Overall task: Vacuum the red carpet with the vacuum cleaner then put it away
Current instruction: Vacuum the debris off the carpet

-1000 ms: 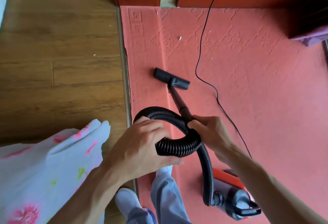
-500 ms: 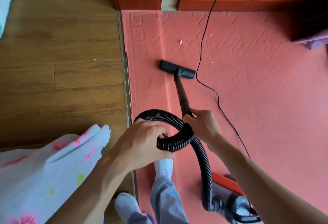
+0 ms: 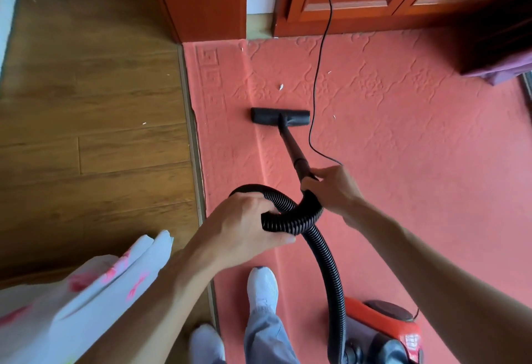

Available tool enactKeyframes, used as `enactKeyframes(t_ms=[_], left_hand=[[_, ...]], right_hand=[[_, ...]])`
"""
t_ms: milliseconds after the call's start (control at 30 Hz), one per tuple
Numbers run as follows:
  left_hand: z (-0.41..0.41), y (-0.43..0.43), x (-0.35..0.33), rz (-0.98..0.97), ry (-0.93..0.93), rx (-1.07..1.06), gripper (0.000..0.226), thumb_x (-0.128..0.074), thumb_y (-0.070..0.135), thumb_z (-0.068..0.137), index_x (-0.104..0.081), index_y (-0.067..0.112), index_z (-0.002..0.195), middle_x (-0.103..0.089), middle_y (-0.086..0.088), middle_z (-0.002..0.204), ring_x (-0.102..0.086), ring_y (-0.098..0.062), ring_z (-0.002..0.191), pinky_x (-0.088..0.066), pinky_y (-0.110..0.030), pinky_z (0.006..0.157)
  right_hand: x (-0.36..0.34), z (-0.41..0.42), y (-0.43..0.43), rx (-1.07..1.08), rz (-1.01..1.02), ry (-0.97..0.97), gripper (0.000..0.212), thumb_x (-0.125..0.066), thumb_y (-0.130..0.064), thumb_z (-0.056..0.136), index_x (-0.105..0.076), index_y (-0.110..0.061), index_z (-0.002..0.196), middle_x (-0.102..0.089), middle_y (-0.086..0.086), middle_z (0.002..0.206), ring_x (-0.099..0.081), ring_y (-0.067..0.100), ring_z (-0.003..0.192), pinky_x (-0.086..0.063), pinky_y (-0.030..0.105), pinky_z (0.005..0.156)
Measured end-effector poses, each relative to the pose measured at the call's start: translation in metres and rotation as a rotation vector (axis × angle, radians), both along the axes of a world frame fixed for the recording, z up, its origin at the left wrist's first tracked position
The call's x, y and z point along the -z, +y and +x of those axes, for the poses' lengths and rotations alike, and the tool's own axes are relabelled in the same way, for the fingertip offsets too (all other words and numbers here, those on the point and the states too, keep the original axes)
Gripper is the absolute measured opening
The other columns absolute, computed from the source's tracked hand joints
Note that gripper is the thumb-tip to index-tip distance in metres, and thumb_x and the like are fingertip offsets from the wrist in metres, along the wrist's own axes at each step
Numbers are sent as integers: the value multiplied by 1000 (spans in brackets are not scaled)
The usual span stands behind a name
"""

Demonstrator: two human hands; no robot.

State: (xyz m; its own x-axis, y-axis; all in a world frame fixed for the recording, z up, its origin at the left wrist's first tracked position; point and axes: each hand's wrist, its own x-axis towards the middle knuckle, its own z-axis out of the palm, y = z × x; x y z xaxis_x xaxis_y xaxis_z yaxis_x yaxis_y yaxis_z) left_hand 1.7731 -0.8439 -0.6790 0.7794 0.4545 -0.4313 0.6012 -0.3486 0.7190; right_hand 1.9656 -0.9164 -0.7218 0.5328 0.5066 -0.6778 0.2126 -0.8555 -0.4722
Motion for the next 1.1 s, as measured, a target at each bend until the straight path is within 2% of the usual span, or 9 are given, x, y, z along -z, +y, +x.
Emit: enactKeyframes(t_ms=[133,267,467,633,700,800,867,1000,1100], left_hand=[[30,3,12,-8,-40,-165,29,-76,47,76,-74,21,89,-65,7,85,-62,-7,78,-49,-30,72],[52,17,27,56,-6,-217,32,-76,45,77,-73,14,83,-62,2,77,-58,-14,71,-40,-26,62],[67,59,49,74,12,-154,32,-78,46,74,-64,17,68,-56,7,71,-54,-10,66,-34,-17,54],[75,86,58,55,0,-50,30,-80,46,73,-71,17,76,-61,6,78,-59,-9,73,-45,-26,65],[77,92,58,26,1,36,29,-81,45,71,-71,17,75,-62,3,78,-59,-10,74,-47,-32,69],[81,98,48,-7,1,194,33,-83,49,67,-76,22,85,-64,8,81,-59,-7,81,-50,-32,74],[86,99,39,-34,-19,266,39,-83,53,65,-78,26,92,-66,13,84,-58,-3,85,-50,-28,80],[96,93,22,-43,-15,402,43,-71,62,62,-76,27,87,-64,15,77,-58,-6,81,-48,-31,87],[102,83,19,-21,0,432,37,-75,59,64,-73,26,82,-49,17,68,-55,-11,78,-46,-33,91]], right_hand=[[12,35,40,-82,-4,-88,25,-66,-23,77,-77,-8,93,-59,7,70,-50,18,61,-32,26,50],[22,52,69,-117,-27,-139,28,-65,-24,80,-75,-5,98,-61,10,78,-53,22,69,-36,28,54],[40,62,96,-52,-15,-141,25,-64,-22,81,-74,-9,100,-54,4,69,-44,16,56,-31,26,46],[48,62,101,80,68,-140,31,-64,-22,80,-75,-17,109,-71,13,79,-53,18,61,-41,28,53],[45,56,88,167,105,-136,31,-64,-22,78,-76,-24,106,-73,12,75,-54,17,59,-44,26,52],[31,49,58,275,134,-130,21,-63,-21,76,-78,-25,90,-60,3,57,-47,13,51,-36,21,43],[18,47,38,350,130,-139,21,-63,-20,76,-76,-24,92,-58,7,56,-44,12,52,-36,23,46],[4,43,2,453,34,-132,14,-66,-19,76,-76,-13,83,-52,3,55,-43,15,54,-36,27,51],[7,46,-10,539,-33,-96,16,-68,-22,73,-76,-8,75,-50,3,55,-43,17,56,-35,29,53]])
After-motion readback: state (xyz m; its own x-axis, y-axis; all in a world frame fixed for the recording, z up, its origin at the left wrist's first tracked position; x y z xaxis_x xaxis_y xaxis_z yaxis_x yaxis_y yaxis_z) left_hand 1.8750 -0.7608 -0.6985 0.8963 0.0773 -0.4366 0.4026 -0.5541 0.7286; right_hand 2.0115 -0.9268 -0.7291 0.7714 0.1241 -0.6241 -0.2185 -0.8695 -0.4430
